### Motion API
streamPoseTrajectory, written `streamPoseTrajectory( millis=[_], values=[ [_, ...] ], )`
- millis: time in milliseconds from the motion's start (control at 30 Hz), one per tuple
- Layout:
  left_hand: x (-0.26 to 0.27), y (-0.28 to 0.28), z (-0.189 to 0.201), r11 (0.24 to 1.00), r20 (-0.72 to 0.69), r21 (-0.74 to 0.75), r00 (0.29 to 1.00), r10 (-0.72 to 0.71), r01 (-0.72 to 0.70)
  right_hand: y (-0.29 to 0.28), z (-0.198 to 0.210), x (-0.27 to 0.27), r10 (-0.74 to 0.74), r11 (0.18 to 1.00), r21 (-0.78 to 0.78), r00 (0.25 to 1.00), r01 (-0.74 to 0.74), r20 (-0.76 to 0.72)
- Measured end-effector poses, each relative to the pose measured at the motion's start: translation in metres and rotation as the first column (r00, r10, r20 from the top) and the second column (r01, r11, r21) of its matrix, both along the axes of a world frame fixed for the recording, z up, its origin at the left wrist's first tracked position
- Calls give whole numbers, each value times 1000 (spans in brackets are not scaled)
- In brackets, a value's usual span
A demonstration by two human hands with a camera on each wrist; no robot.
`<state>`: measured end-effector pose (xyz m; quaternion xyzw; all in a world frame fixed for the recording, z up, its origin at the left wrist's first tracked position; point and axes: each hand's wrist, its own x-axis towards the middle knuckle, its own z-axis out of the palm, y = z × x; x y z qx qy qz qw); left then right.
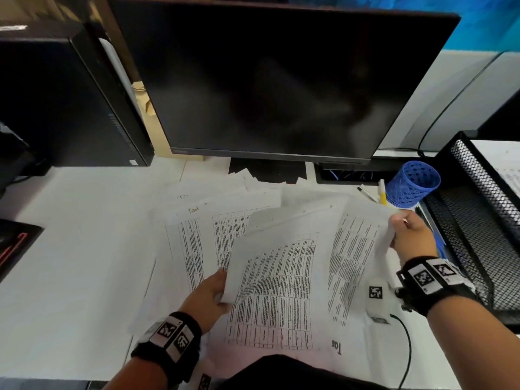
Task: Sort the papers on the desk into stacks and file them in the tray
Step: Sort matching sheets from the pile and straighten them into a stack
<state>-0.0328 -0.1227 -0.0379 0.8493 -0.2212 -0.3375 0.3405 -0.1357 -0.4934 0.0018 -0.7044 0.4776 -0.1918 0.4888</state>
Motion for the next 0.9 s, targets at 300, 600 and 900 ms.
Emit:
streamPoseTrajectory(
  millis=[300, 600, 900],
  values=[
    [11, -23, 23, 978, -87, -78, 979, 186, -193, 31, 25, 33, 116, 956, 241, 972, -164, 202],
    [17, -26, 26, 881, -54, -85, 885, 463, -466, 81, 23, 71, 34, 789, 592, 974, -163, 223],
    [42, 11, -11, 670, 181, 304, 732, 657, -677, 118, -12, 64, 409, 753, 620, 894, -218, -182]
  ],
)
